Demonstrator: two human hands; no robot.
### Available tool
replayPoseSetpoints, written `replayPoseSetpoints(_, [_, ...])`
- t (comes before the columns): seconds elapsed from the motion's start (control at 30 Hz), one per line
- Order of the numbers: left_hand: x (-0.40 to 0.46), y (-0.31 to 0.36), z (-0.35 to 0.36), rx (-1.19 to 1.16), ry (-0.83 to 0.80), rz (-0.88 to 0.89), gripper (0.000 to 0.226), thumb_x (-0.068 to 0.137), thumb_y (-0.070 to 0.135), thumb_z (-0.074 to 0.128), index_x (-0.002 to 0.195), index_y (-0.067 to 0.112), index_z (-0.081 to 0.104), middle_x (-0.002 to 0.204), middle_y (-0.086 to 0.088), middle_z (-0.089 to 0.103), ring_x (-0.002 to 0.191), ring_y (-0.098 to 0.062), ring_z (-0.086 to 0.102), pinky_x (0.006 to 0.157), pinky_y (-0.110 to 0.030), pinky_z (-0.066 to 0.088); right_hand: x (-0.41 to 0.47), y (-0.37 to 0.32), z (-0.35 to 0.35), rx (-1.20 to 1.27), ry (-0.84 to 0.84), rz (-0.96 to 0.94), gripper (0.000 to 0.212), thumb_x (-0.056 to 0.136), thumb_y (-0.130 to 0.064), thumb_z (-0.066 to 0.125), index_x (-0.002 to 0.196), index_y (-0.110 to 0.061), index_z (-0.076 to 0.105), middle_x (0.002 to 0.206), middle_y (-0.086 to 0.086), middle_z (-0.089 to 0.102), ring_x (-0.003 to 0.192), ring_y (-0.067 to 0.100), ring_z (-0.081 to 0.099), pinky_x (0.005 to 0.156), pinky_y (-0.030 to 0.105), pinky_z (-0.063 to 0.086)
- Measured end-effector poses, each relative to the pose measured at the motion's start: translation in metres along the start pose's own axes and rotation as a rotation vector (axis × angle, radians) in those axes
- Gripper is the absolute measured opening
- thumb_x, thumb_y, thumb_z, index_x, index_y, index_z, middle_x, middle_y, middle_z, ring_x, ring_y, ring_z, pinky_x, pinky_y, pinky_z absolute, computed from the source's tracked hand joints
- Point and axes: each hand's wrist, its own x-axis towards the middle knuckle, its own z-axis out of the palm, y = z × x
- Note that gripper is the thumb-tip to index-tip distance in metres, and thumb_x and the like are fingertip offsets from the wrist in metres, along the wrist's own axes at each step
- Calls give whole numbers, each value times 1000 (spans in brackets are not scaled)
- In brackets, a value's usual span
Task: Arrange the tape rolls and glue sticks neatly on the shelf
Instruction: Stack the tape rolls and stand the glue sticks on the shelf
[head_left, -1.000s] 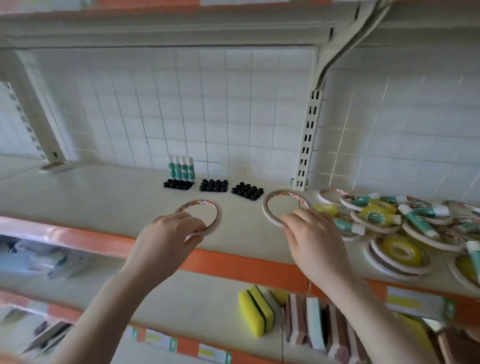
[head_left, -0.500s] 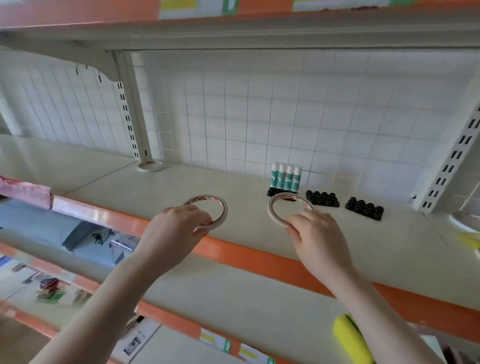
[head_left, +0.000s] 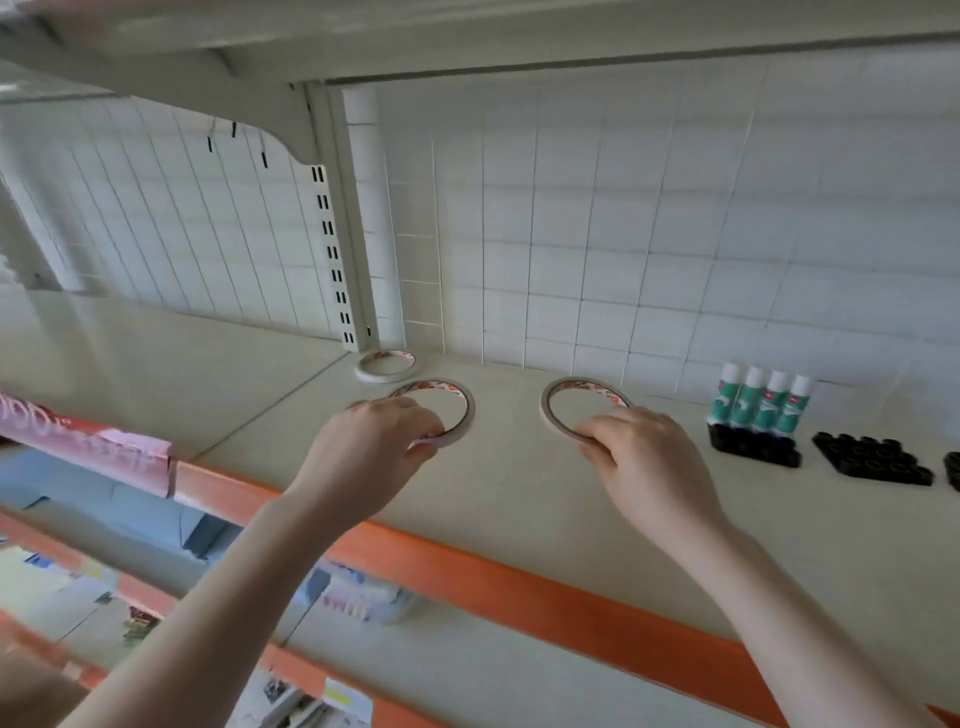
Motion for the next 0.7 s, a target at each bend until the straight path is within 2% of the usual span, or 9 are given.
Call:
replayPoseSetpoints(0.07, [13, -24, -2, -2, -5, 11, 8, 86, 23, 62, 93, 22, 66, 92, 5, 64, 87, -25, 59, 67, -32, 43, 18, -11, 13, -12, -24, 16, 2, 78, -11, 70, 77, -14, 69, 75, 3, 66, 76, 30, 61, 66, 33, 42])
replayPoseSetpoints(0.27, [49, -73, -1, 16, -21, 0, 12, 89, 26, 59, 99, 25, 66, 98, 6, 63, 91, -22, 57, 63, -27, 30, 60, -36, 37, -33, -78, 43, 13, 89, -16, 56, 92, -16, 69, 92, 3, 66, 95, 27, 57, 70, 30, 31])
replayPoseSetpoints(0.33, [62, -88, 4, 5, -32, 0, 12, 89, 26, 59, 98, 25, 66, 98, 6, 64, 90, -22, 57, 64, -28, 33, 71, -44, 46, -49, -111, 67, 17, 92, -18, 51, 98, -18, 67, 99, 1, 65, 101, 24, 54, 71, 29, 27])
replayPoseSetpoints(0.47, [89, -116, 20, -1, -75, 25, 12, 90, 27, 57, 95, 19, 65, 96, 3, 64, 88, -24, 57, 67, -31, 43, 86, -61, 65, -96, -167, 134, 21, 94, -20, 47, 104, -19, 65, 105, -1, 63, 105, 23, 52, 76, 29, 31])
replayPoseSetpoints(0.6, [110, -142, 36, -27, -103, 102, 12, 90, 29, 57, 91, 19, 64, 91, 3, 64, 84, -25, 57, 62, -30, 42, 102, -77, 81, -182, -213, 177, 20, 94, -19, 44, 98, -16, 63, 102, 3, 62, 102, 26, 53, 69, 31, 23])
replayPoseSetpoints(0.7, [125, -160, 45, -104, -117, 140, 13, 89, 31, 57, 88, 22, 66, 86, 3, 65, 81, -26, 59, 65, -31, 47, 115, -85, 93, -203, -227, 199, 19, 94, -18, 44, 97, -15, 63, 101, 3, 61, 101, 26, 53, 68, 31, 21])
